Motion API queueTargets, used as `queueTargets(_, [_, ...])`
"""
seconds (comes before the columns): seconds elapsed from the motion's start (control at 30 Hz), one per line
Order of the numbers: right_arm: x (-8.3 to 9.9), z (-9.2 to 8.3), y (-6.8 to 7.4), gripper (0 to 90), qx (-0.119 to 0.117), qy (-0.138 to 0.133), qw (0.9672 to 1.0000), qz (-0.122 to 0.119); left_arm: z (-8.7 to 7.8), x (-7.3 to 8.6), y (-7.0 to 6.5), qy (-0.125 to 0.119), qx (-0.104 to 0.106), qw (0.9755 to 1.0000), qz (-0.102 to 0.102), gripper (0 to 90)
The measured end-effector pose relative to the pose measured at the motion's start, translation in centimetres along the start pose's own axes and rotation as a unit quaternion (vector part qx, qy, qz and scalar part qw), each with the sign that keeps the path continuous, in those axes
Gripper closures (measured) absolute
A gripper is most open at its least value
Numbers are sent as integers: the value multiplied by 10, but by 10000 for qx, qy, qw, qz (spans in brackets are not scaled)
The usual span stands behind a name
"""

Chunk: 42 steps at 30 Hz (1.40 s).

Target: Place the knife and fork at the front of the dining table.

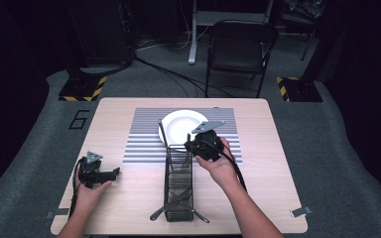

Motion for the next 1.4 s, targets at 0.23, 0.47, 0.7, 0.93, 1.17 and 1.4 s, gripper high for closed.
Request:
queueTargets(0.23, [4,0,5,860,83,6,9999,-129,0,0,0,-2,-1,10000,-1,73])
queueTargets(0.47, [11,6,5,858,116,168,9997,-127,0,0,0,3,0,10000,-1,73])
queueTargets(0.7, [16,13,6,859,149,280,9994,-117,0,0,0,30,18,10000,9,73])
queueTargets(0.93, [18,18,8,862,200,330,9990,-209,0,0,0,31,19,10000,11,73])
queueTargets(1.17, [18,20,8,867,206,384,9987,-250,0,0,0,32,18,10000,10,73])
queueTargets(1.4, [18,18,9,869,119,413,9988,-251,0,0,0,32,17,10000,9,73])
Point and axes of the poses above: each handheld gripper's, and its own axes: z roughly forward along the jaws, x roughly out of its underside, y roughly to its left, the point moved 8 cm from there along z, roughly forward along the jaws, and after that the axes turned 6 degrees about -x, right-handed, at the moved point
